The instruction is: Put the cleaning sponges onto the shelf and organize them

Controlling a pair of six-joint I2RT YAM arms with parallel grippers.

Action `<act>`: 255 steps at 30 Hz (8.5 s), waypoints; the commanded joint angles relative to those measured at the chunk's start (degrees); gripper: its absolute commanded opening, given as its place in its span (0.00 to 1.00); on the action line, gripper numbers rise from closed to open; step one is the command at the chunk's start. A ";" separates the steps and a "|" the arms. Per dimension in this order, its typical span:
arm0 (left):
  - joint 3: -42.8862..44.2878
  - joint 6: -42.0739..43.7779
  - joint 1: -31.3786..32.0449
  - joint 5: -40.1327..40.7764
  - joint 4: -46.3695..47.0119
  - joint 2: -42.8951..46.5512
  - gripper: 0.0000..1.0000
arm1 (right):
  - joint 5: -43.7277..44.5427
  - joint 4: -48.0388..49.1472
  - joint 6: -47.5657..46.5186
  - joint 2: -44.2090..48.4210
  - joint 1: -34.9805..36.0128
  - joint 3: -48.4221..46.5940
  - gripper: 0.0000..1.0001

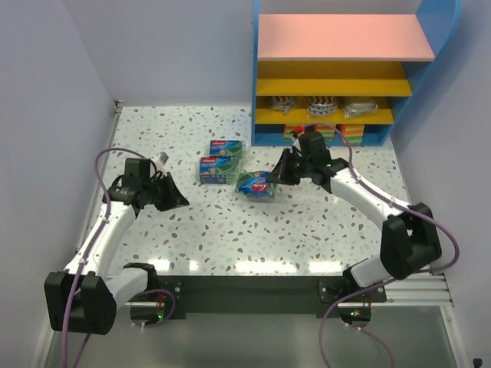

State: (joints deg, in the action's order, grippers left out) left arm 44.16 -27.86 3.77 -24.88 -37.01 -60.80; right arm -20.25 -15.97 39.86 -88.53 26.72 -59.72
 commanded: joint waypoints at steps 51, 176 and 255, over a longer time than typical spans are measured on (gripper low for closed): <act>4.97 -0.97 -0.43 -1.92 3.26 -3.45 0.00 | 43.89 24.49 38.02 9.26 -24.70 -13.83 0.00; 2.51 -0.36 -0.52 3.35 -2.09 1.56 0.00 | 17.44 2.95 -0.40 -36.53 10.72 -34.76 0.41; 4.88 0.61 -0.78 -0.43 1.51 -2.49 0.00 | 38.00 39.70 33.36 6.62 -20.66 -11.73 0.00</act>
State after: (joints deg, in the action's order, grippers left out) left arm 46.35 -27.83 3.40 -25.26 -36.97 -63.64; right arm 15.59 18.94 73.10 -82.41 6.24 -72.27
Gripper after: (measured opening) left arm 0.035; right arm 0.009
